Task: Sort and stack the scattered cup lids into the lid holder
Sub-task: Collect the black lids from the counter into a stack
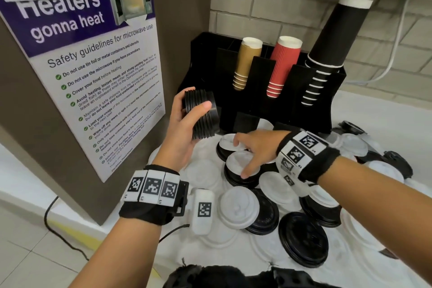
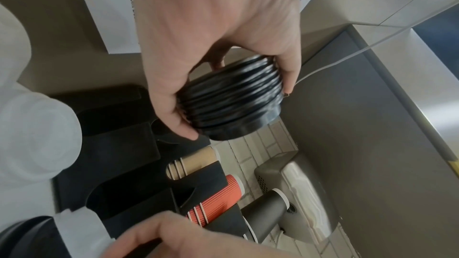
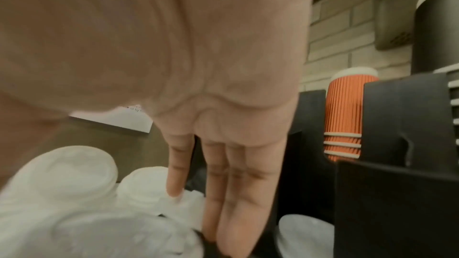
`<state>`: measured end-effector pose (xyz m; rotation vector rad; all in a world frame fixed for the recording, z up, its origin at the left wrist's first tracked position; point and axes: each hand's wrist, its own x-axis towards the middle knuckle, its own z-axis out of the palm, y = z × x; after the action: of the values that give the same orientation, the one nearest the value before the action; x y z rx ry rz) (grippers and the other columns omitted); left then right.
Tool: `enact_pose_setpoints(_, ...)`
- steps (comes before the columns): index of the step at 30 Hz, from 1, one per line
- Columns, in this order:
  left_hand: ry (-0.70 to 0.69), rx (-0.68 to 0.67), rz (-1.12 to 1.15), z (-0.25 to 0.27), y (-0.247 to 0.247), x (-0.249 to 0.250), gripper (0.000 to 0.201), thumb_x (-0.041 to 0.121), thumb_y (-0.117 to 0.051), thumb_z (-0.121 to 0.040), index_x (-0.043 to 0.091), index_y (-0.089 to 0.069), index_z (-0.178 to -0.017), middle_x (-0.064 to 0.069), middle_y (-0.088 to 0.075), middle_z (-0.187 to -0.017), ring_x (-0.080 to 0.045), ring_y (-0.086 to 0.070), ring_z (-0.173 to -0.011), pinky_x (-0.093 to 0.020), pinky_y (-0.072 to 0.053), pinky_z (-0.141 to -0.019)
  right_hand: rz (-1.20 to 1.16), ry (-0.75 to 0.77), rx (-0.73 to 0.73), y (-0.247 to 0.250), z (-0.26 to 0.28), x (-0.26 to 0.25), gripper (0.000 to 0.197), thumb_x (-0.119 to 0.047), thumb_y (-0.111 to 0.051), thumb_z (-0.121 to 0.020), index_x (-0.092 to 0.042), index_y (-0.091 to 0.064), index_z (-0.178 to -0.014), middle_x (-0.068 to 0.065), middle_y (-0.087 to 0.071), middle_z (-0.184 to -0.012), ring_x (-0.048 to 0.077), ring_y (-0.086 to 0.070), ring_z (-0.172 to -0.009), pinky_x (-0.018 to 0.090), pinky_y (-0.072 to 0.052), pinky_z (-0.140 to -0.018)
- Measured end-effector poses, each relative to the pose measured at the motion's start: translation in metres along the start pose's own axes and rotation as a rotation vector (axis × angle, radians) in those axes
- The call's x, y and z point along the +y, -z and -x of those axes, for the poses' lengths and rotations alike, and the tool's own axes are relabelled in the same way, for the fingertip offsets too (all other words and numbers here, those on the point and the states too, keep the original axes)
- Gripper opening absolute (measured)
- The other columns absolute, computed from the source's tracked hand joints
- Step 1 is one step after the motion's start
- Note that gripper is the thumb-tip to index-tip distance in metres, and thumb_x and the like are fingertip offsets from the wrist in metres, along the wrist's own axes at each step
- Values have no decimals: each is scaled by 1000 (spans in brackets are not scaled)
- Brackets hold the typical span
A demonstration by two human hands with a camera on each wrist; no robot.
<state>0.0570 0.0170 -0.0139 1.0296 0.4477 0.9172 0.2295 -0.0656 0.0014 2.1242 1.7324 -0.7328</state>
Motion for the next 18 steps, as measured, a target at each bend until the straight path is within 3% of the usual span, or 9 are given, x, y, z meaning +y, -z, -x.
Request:
enact_pose_setpoints(6, -7, -7, -6, -2, 4, 4, 54, 29, -68, -76, 29, -49, -126, -4, -57, -120, -18, -62, -99, -30, -54, -64, -7, 39, 37, 1, -5, -9, 80, -35, -79, -72, -24, -32, -136, 7, -50, -117, 23, -56, -100, 39, -54, -86)
enact_pose_setpoints(9, -15, 0, -3, -2, 8, 5, 54, 29, -67, -77, 28, -48, -127, -2, -59, -115, -16, -64, -96, -30, -54, -64, -139, 143, 186, 16, -6, -18, 82, -40, -80, -71, -24, -34, -137, 4, -48, -122, 20, -53, -106, 34, -50, -90)
enact_pose_setpoints(11, -16, 5, -5, -2, 11, 5, 51, 28, -67, -77, 29, -50, -124, 0, -61, -113, -14, -65, -94, -31, -54, -65, -105, 148, 213, 24, -6, -23, 83, -49, -81, -67, -20, -41, -134, 2, -50, -122, 18, -52, -106, 32, -49, -90)
enact_pose_setpoints(15, -7, 14, -9, -1, 17, 3, 50, 28, -68, -76, 31, -51, -122, 0, -59, -115, -12, -65, -93, -30, -55, -65, 155, -12, -72, 16, -10, -25, 84, -52, -82, -64, -15, -43, -128, -1, -50, -110, 14, -50, -92, 26, -45, -73)
enact_pose_setpoints(18, 3, 19, -21, -1, 21, 2, 48, 29, -69, -76, 33, -53, -121, 0, -60, -116, -13, -65, -94, -31, -55, -66, 155, -13, -101, 0, -14, -22, 87, -44, -84, -65, -16, -36, -132, -1, -46, -104, 12, -50, -82, 24, -45, -64)
